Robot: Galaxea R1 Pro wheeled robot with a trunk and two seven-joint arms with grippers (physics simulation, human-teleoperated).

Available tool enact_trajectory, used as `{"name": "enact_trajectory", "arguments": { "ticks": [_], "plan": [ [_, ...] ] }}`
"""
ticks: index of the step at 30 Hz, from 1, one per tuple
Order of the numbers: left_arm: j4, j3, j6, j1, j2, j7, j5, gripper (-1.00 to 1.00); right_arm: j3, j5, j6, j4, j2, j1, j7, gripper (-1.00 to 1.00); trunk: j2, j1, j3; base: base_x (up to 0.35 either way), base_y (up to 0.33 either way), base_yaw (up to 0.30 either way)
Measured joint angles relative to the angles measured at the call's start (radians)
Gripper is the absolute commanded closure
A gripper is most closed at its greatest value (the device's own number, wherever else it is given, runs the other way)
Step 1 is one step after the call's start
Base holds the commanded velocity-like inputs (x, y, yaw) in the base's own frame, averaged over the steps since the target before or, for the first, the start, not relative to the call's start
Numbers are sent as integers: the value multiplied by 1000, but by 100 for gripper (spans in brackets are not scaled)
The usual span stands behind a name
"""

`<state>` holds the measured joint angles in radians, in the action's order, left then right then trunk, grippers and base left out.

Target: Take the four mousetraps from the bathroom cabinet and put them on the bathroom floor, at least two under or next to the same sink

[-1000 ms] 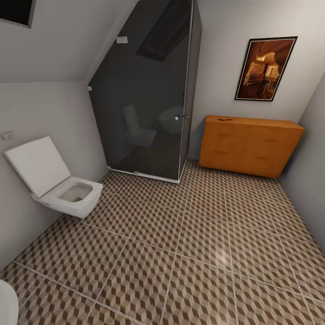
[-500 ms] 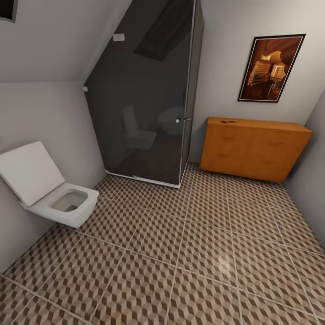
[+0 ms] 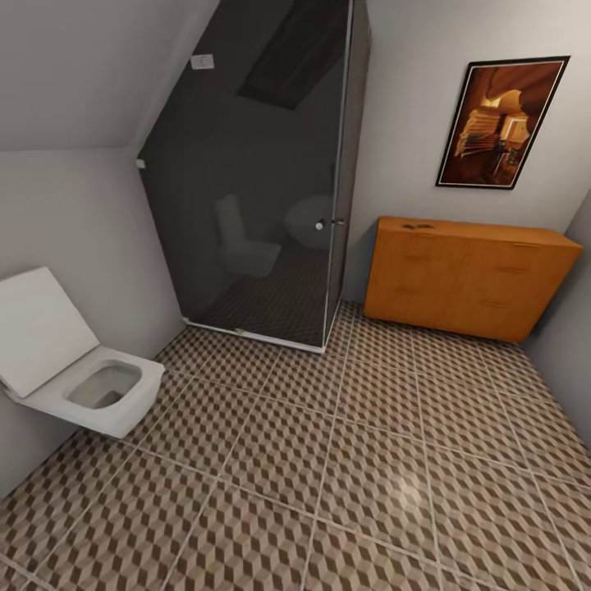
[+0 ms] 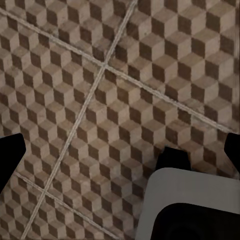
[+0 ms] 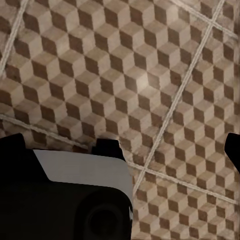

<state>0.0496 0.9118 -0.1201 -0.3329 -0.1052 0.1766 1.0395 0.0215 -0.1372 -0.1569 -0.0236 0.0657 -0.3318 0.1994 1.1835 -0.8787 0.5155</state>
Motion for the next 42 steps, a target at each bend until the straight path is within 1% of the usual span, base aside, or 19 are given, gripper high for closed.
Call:
{"name": "enact_trajectory", "arguments": {
  "ticks": [13,42],
  "plan": [
    [0,0,0,0,0,0,0,-100,0,0,0,0,0,0,0,-100,0,0,0,317,-146,0],
    [0,0,0,0,0,-1,0,-100,0,0,0,0,0,0,0,-100,0,0,0,274,-205,0]
  ]
}}
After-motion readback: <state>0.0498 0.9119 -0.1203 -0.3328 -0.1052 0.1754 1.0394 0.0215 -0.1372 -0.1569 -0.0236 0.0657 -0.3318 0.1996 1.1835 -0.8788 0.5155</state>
